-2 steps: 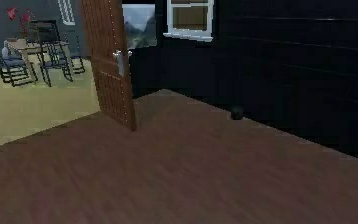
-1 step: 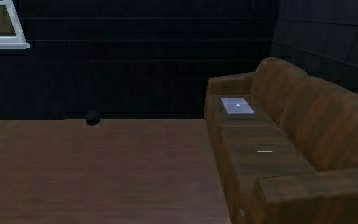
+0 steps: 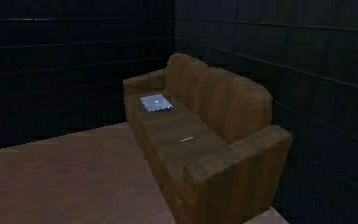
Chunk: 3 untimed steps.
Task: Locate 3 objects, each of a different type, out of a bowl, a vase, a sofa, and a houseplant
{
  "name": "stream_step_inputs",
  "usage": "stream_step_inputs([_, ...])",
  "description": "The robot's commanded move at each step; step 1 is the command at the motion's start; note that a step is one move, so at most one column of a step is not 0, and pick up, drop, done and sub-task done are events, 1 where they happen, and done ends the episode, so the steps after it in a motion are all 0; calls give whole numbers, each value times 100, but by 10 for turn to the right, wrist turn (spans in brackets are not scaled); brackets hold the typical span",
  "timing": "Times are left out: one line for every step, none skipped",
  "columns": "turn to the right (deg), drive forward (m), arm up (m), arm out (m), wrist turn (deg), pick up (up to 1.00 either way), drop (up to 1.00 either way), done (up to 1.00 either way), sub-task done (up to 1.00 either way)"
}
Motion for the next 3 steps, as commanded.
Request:
stream_step_inputs([0, 0, 0, 0, 0, 0, 0, 0, 100])
stream_step_inputs([-450, 0, 0, 0, 0, 0, 0, 0, 0])
stream_step_inputs([-450, 0, 0, 0, 0, 0, 0, 0, 0])
